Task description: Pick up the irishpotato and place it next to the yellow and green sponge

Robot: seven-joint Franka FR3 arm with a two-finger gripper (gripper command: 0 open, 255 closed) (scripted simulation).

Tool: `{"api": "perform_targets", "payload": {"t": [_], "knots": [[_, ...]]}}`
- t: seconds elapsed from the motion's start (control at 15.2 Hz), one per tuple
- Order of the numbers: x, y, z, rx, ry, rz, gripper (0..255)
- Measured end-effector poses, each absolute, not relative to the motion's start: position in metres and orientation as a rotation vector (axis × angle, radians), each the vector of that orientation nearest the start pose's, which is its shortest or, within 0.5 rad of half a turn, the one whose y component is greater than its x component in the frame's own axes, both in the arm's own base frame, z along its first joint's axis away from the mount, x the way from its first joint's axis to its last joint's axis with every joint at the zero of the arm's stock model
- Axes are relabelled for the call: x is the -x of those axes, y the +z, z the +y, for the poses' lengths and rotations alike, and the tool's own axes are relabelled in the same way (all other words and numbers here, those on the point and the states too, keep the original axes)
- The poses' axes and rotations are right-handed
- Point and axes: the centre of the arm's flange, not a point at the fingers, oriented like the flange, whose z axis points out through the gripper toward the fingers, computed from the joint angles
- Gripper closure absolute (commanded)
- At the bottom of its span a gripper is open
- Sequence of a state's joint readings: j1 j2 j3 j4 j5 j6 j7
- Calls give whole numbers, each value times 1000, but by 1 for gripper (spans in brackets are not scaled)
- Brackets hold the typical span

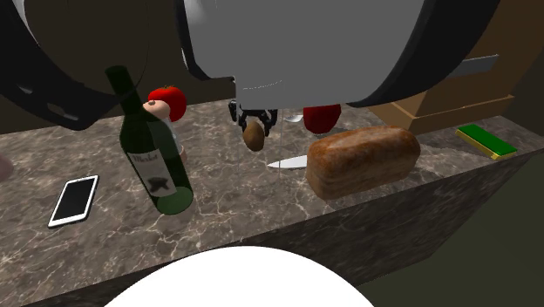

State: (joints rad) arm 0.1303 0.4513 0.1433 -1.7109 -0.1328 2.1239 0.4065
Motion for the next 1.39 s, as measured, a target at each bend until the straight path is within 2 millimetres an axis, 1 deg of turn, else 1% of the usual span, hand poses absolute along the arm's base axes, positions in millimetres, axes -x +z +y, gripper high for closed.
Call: {"api": "perform_targets", "payload": {"t": [0.2,0.4,1.39], "knots": [[-640,330,164,3197,23,119,255],[-640,343,164,3196,23,118,255],[-640,422,164,3196,23,118,255]]}}
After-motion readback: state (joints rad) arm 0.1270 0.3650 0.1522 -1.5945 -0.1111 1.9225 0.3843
